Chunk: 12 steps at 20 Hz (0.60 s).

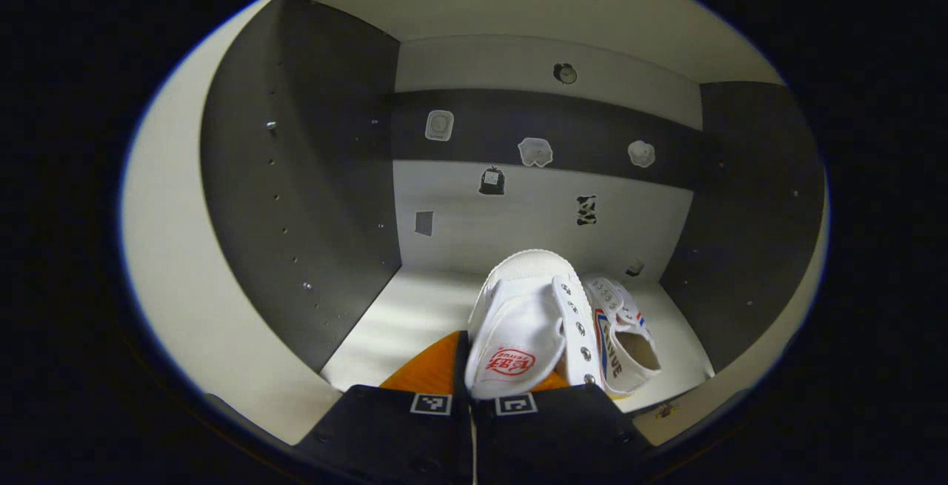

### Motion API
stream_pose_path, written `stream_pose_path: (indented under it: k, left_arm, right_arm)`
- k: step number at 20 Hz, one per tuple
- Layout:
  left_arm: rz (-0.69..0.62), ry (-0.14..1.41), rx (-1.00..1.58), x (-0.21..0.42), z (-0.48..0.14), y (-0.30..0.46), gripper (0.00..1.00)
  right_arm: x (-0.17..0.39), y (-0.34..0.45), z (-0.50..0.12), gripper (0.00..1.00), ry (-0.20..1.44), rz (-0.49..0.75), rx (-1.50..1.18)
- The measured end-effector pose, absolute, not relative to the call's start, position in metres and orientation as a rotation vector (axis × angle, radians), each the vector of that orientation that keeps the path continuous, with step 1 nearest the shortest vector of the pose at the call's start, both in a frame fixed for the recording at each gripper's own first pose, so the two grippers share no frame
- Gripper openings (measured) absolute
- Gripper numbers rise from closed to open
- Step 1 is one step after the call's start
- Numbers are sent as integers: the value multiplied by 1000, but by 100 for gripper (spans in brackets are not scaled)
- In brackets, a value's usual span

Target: Grab one shoe with the right hand and put it into the shoe cabinet, grab the other shoe with the left hand and put it into the shoe cabinet; then close the right door with the right hand and the left door with the left hand.

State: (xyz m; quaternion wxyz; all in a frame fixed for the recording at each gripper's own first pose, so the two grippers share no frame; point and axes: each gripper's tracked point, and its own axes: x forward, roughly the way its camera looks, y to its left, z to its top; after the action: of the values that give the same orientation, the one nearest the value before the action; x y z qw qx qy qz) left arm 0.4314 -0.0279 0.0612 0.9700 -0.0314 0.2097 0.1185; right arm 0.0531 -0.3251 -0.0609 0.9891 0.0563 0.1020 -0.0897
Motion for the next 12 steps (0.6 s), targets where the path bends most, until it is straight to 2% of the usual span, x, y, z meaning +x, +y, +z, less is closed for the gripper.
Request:
stream_pose_path:
  k: [5,7,12]
  left_arm:
    - [290,543,-22,495,32,-22,7]
    - [317,583,66,507,18,-17,7]
    - [328,629,97,528,-1,-13,7]
  right_arm:
    - [54,-340,-67,99,224,-202,96]
    - [56,-344,-70,99,232,-214,92]
    - [56,-351,-72,99,231,-233,86]
